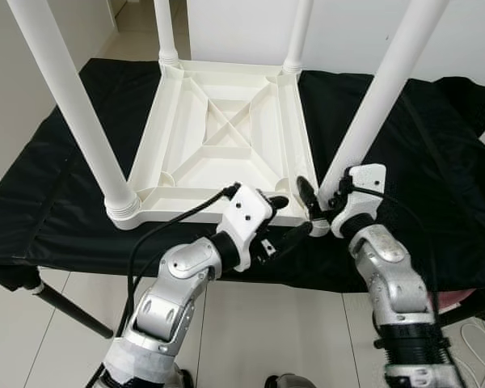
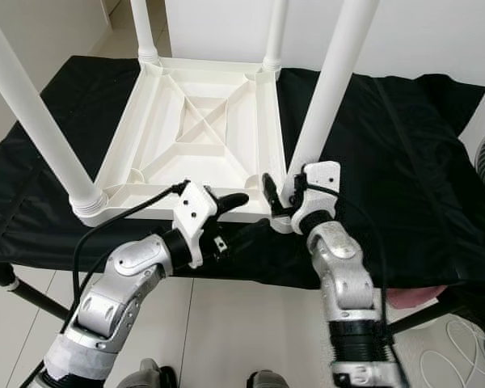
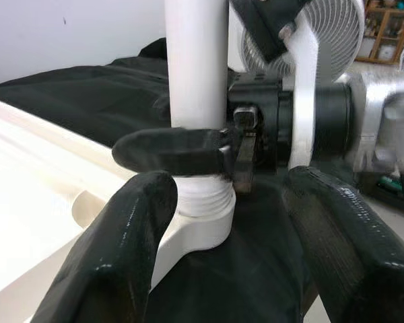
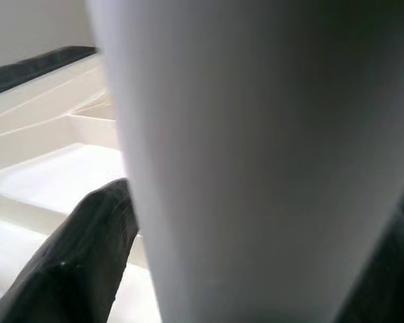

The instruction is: Building children table

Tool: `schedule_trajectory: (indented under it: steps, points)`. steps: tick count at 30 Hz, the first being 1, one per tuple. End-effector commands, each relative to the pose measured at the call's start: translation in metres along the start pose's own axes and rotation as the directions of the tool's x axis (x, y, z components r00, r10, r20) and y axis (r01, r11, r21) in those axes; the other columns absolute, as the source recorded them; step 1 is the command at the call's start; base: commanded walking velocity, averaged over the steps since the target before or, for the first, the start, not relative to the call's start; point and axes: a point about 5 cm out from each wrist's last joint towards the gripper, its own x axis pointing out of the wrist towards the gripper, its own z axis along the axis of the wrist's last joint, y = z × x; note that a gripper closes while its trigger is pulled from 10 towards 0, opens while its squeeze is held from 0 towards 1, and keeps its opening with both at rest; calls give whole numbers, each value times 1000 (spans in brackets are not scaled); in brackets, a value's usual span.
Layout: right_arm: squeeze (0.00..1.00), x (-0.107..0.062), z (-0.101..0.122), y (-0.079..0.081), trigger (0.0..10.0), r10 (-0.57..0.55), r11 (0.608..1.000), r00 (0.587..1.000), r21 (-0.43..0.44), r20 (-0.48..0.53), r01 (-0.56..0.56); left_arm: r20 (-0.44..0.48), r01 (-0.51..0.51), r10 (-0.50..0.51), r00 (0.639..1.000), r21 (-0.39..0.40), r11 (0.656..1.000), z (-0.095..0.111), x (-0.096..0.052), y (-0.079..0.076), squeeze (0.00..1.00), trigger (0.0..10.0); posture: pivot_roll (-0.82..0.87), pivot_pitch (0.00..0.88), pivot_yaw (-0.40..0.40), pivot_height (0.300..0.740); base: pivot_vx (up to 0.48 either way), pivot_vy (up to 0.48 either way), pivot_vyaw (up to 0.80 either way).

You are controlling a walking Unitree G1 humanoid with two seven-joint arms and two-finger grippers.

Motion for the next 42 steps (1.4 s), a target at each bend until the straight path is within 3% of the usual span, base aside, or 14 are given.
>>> schedule_trajectory:
  steps: [1, 4, 6, 22, 24, 25, 26, 27, 28, 37, 38, 39, 40, 42]
  points:
    - [0, 1, 1, -2, 10000, 44, 999, 999, -10, 6, -43, -37, -65, 65, 997, 2, 998, -9, -3, 3, 0, 10000, -105, 74, 5, 740, 0, 0, 0]
    - [0, 2, 1, -8, 10000, 82, 996, 997, -29, 2, -82, -50, -63, 63, 997, 2, 998, -13, -4, 2, 0, 10000, -104, 74, 7, 740, 0, 0, 0]
    - [0, 4, 0, -10, 10000, 220, 974, 975, -55, -12, -221, -77, -63, 63, 995, 7, 998, -20, -7, 3, 0, 10000, -100, 69, 10, 740, 0, 0, 0]
    - [0, 5, -18, -14, 9882, 430, 893, 892, -84, -136, -443, -67, -65, 67, 996, 24, 998, -18, -4, 5, 0, 10000, -94, 63, 13, 740, 0, 0, 0]
    - [0, 5, -20, -14, 8667, 435, 891, 890, -79, -140, -448, -66, -65, 67, 996, 23, 998, -18, -4, 5, 0, 10000, -94, 63, 13, 740, 0, 0, 0]
    - [0, 5, -22, -14, 4941, 440, 889, 887, -70, -139, -452, -64, -65, 66, 996, 24, 998, -17, -3, 5, 0, 10000, -94, 63, 13, 740, 0, 0, 0]
    - [0, 5, -22, -14, 4941, 440, 889, 887, -70, -139, -452, -64, -65, 66, 996, 24, 998, -17, -3, 5, 0, 10000, -94, 63, 13, 740, 0, 0, 0]
    - [0, 5, -23, -14, 980, 439, 890, 887, -67, -141, -451, -63, -64, 66, 996, 24, 998, -17, -3, 5, 0, 10000, -94, 63, 13, 740, 0, 0, 0]
    - [0, 6, -25, -15, 0, 435, 892, 889, -61, -142, -447, -62, -64, 66, 996, 25, 998, -17, -3, 5, 0, 10000, -94, 63, 13, 740, 0, 0, 0]
    - [0, 7, -27, -19, 0, 428, 897, 893, -53, -141, -439, -55, -65, 67, 996, 29, 997, -15, -1, 6, 0, 10000, -96, 63, 18, 740, 0, 0, 0]
    - [0, 7, -28, -20, 3098, 414, 903, 900, -61, -140, -425, -53, -65, 67, 996, 30, 997, -15, -1, 6, 0, 10000, -97, 64, 17, 740, 0, 0, 0]
    - [0, 7, -28, -20, 3098, 414, 903, 900, -61, -140, -425, -53, -65, 67, 996, 30, 997, -15, -1, 6, 0, 10000, -97, 64, 17, 740, 0, 0, 0]
    - [0, 7, -28, -20, 10000, 395, 913, 908, -56, -137, -405, -51, -66, 67, 996, 30, 997, -15, 0, 6, 0, 10000, -98, 65, 15, 740, 0, 0, 0]
    - [0, 7, -28, -20, 10000, 395, 913, 908, -56, -137, -405, -51, -66, 67, 996, 30, 997, -15, 0, 6, 0, 10000, -98, 65, 15, 740, 0, 0, 0]
